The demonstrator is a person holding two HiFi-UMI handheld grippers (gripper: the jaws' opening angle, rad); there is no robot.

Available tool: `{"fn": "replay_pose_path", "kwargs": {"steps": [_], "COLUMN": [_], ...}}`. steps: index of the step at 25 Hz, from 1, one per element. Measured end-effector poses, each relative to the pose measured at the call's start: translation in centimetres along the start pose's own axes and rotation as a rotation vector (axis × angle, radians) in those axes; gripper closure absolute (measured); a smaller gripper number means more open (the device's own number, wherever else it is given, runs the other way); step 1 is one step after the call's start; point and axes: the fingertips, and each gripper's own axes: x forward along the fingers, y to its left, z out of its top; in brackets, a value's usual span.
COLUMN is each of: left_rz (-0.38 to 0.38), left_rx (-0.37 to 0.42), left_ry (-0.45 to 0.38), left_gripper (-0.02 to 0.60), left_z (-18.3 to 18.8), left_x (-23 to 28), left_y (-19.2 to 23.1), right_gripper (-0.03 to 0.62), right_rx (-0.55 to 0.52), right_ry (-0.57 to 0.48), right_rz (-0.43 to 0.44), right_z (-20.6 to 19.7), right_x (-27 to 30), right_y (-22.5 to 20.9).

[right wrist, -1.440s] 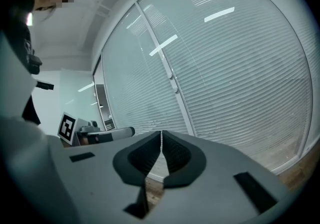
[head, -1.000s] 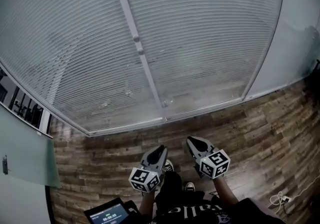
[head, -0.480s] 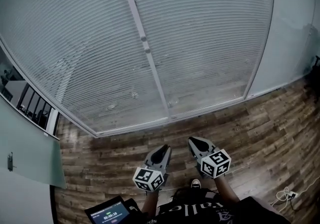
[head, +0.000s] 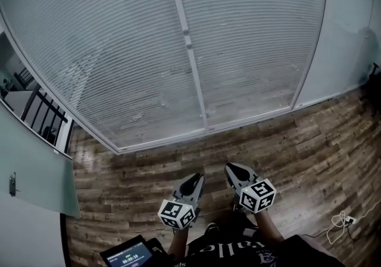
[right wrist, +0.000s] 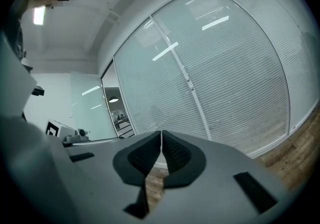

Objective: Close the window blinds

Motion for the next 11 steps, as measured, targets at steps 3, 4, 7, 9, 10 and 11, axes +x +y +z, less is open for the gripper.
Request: {"fn": "replay_pose_path", "kwargs": {"steps": [3,4,7,9,10,11], "left_rz": [-0.001,-0.003,-0.005,-0.005,-0.005,-0.005], "left_rx": [-0.008,-0.01,-0.01,-0.01,-0.01,-0.01], "left_ry": [-0.005,-0.008,-0.01,-0.005,-0.002,0.001], "left_gripper": [0.528,0.528,0.528,0.528,0.528,0.528], "left_z": [-0.4,-0.4,-0.4,-0.6,-0.8,-0.9], "left_x": [-2.1,-2.6,-4.1,-5.0,-5.5,-5.9], "left_y": [0.0,0.1,0.6,1.0,1.1,1.3], "right_gripper": [0.576,0.576,0.576,0.576,0.576,0.576], "right_rx": [-0.003,-0.007,-0.014,-0.015,-0.015,-0.016], "right_ry": [0.003,0.002,-0.004,-0.012,-0.016,-0.02], "right_rz": [-0.008,-0.012,-0.019,-0.022,-0.024,-0.026], "right_z": [-1.1,-1.2,-1.4,-1.5,-1.6,-1.6], "right_x": [-1.0,-1.2,-1.2,-1.2,-1.2,-1.2], "right_y": [1.8,2.3,3.6,4.5,4.9,5.3]}}
